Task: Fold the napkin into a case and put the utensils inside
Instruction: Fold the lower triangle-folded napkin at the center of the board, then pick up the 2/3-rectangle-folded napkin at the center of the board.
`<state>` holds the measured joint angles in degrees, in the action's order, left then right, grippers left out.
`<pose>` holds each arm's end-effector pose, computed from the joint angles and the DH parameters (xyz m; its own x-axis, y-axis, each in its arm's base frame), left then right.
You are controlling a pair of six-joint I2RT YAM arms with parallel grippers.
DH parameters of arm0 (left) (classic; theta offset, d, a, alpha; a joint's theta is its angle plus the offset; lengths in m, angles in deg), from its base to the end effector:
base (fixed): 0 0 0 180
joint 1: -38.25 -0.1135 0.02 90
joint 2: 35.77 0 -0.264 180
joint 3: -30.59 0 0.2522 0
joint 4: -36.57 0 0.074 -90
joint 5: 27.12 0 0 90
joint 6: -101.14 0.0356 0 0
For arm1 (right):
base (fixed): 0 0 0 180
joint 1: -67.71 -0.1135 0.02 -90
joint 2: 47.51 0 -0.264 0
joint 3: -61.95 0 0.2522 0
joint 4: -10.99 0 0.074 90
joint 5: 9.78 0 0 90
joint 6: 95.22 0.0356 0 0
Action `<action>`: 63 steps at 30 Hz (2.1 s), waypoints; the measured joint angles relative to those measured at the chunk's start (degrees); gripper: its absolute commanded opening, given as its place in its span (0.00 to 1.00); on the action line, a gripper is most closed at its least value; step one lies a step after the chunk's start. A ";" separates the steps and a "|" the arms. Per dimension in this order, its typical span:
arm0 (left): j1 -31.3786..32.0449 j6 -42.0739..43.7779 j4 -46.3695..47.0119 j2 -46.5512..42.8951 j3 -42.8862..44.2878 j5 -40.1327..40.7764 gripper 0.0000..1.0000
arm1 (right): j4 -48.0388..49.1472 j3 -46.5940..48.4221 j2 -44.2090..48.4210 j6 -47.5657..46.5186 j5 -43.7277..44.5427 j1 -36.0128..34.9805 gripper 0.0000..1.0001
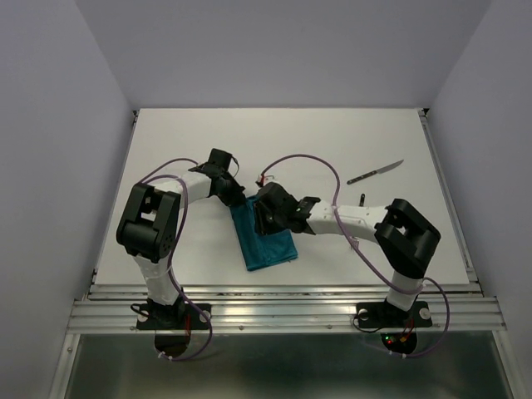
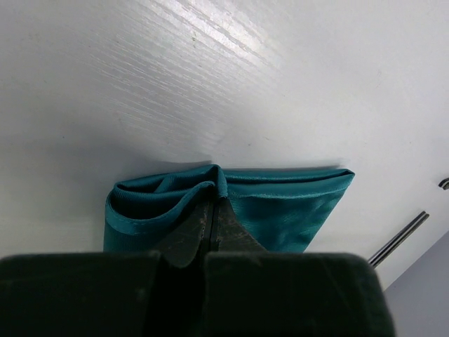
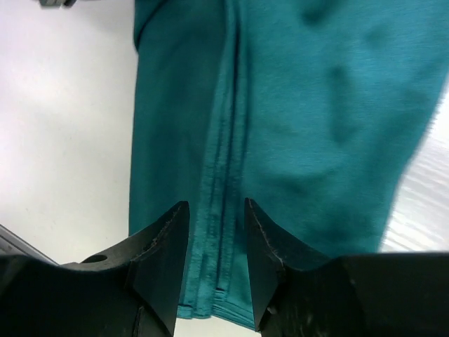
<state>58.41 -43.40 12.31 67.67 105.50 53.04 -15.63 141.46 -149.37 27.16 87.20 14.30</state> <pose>0.3442 -0.1328 0.1629 -0.7893 -0.5651 -0.2400 -0.3557 0.7395 -0.5715 0.2296 0.3020 0.1935 -0.7811 -0.1604 -0.6035 -0.3921 0.8781 0.2741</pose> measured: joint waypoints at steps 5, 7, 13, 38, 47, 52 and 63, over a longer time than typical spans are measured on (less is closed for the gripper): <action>0.00 0.00 -0.04 0.13 0.39 0.02 0.00 | -0.04 2.45 -4.94 -0.04 -0.98 -2.58 0.43; 0.00 0.00 -0.02 0.22 0.42 0.04 0.00 | 0.17 2.86 -6.88 -0.02 -1.18 -2.95 0.45; 0.00 0.00 0.00 0.26 0.42 0.07 0.00 | 0.20 4.59 -8.15 -0.09 -0.94 -3.37 0.35; 0.00 5.84 -3.45 -3.15 2.91 2.03 0.59 | -0.48 4.52 -8.44 0.66 2.97 -3.96 0.01; 0.00 9.51 -5.07 -6.40 4.17 2.32 0.58 | 0.70 3.61 -8.11 0.87 2.95 -3.96 0.01; 0.00 10.99 -5.73 -7.08 4.61 2.14 0.40 | 0.90 3.52 -8.11 0.87 2.91 -3.96 0.01; -0.59 13.84 -9.49 -10.75 4.35 9.81 0.00 | 0.98 3.39 -8.02 0.87 2.91 -3.96 0.01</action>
<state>57.82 -29.56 2.82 56.92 109.85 62.85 -14.65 144.85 -157.40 28.04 90.11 10.35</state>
